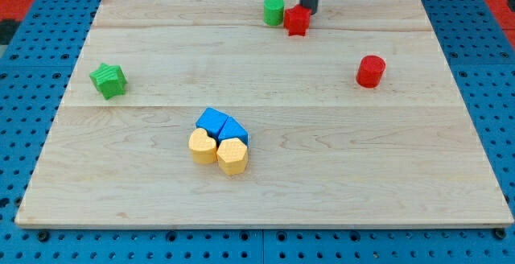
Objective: Move the red star diagonally to the green star
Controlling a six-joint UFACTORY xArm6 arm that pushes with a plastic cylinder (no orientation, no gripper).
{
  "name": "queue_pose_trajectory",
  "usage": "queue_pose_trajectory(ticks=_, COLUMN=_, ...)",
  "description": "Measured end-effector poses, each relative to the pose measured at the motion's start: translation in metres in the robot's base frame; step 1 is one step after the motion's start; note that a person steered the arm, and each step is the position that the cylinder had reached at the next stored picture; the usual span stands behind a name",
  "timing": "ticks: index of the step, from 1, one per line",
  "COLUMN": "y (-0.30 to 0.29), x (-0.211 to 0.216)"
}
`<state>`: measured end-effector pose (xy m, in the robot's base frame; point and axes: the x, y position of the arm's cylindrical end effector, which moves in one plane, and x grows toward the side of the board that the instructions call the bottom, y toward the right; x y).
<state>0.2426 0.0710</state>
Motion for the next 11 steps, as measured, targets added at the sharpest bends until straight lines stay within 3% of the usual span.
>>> queue_pose_trajectory(ticks=2, y=-0.037, x=0.043)
queue_pose_trajectory(ticks=3, y=0.005, x=0.046)
queue_pose_trajectory(ticks=4, y=-0.023, x=0.056)
queue_pose_trajectory(ticks=5, y=-0.100, x=0.064)
queue_pose_trajectory(ticks=6, y=-0.086, x=0.077)
queue_pose_trajectory(ticks=7, y=-0.121, x=0.102)
queue_pose_trajectory(ticks=8, y=-0.170, x=0.104)
queue_pose_trajectory(ticks=9, y=-0.155, x=0.080)
queue_pose_trajectory(ticks=11, y=-0.238, x=0.087)
